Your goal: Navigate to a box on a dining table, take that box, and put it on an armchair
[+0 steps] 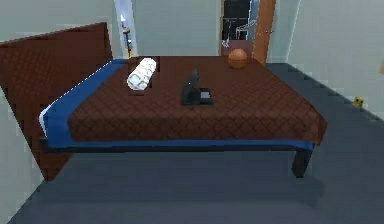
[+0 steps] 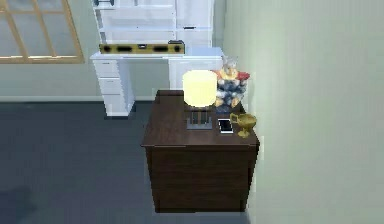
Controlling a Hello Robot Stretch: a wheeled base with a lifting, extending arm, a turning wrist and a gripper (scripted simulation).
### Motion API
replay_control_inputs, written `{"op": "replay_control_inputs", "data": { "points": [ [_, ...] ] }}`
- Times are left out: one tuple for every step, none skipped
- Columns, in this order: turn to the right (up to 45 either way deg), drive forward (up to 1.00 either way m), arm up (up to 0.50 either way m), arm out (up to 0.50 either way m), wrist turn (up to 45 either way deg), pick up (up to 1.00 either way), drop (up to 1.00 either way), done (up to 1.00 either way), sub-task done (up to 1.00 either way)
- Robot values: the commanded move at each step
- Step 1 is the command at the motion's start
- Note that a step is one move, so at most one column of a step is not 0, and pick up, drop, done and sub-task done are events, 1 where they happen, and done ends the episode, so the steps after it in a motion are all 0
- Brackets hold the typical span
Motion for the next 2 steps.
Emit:
{"op": "replay_control_inputs", "data": {
  "points": [
    [33.0, 0.0, 0.0, 0.0, 0.0, 0.0, 0.0, 0.0, 0.0],
    [0.0, 1.0, 0.0, 0.0, 0.0, 0.0, 0.0, 0.0, 0.0]
  ]
}}
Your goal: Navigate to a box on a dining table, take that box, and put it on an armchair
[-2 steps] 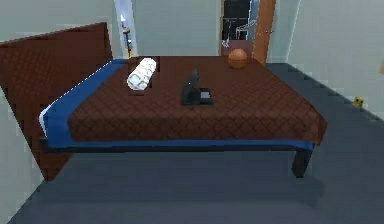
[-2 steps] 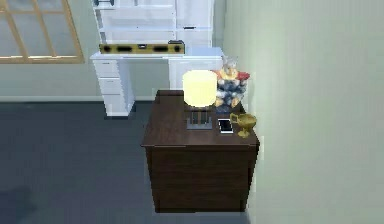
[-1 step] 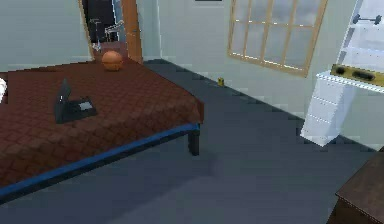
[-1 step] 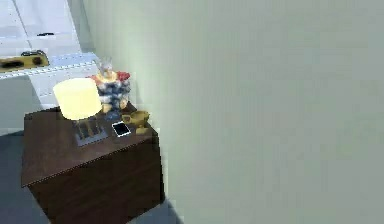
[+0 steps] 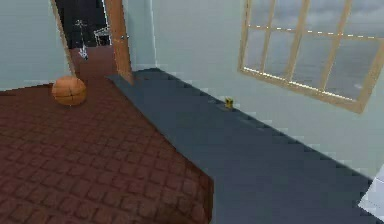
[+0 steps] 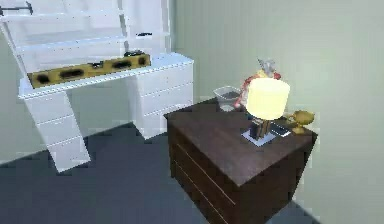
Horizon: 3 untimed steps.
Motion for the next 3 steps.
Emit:
{"op": "replay_control_inputs", "data": {
  "points": [
    [45.0, 0.0, 0.0, 0.0, 0.0, 0.0, 0.0, 0.0, 0.0],
    [9.0, 0.0, 0.0, 0.0, 0.0, 0.0, 0.0, 0.0, 0.0],
    [0.0, 0.6, 0.0, 0.0, 0.0, 0.0, 0.0, 0.0, 0.0]
  ]
}}
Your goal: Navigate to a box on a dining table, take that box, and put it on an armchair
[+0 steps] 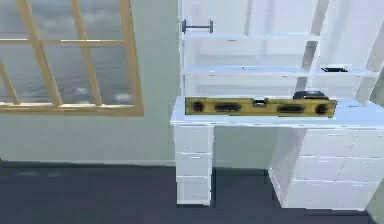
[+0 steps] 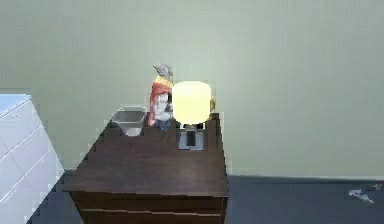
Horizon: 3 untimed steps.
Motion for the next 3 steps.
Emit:
{"op": "replay_control_inputs", "data": {
  "points": [
    [-33.0, 0.0, 0.0, 0.0, 0.0, 0.0, 0.0, 0.0, 0.0],
    [0.0, 0.6, 0.0, 0.0, 0.0, 0.0, 0.0, 0.0, 0.0],
    [-45.0, 0.0, 0.0, 0.0, 0.0, 0.0, 0.0, 0.0, 0.0]
  ]
}}
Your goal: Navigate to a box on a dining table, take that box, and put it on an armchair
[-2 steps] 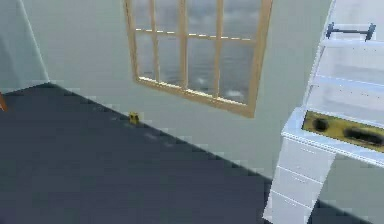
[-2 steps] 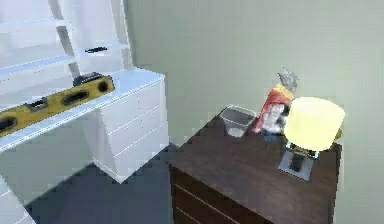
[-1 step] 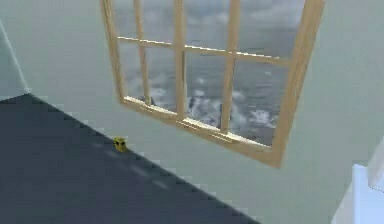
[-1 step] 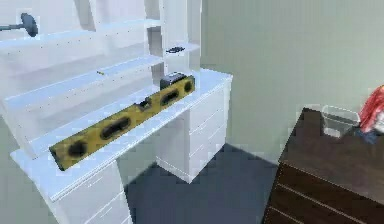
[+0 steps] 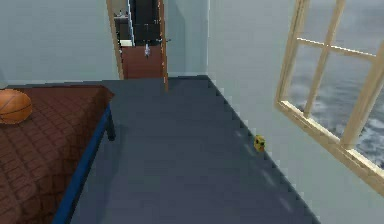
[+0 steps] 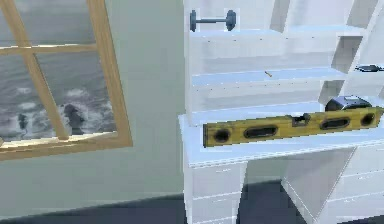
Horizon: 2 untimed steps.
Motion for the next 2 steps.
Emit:
{"op": "replay_control_inputs", "data": {
  "points": [
    [-9.0, 0.0, 0.0, 0.0, 0.0, 0.0, 0.0, 0.0, 0.0],
    [0.0, 0.15, 0.0, 0.0, 0.0, 0.0, 0.0, 0.0, 0.0]
  ]
}}
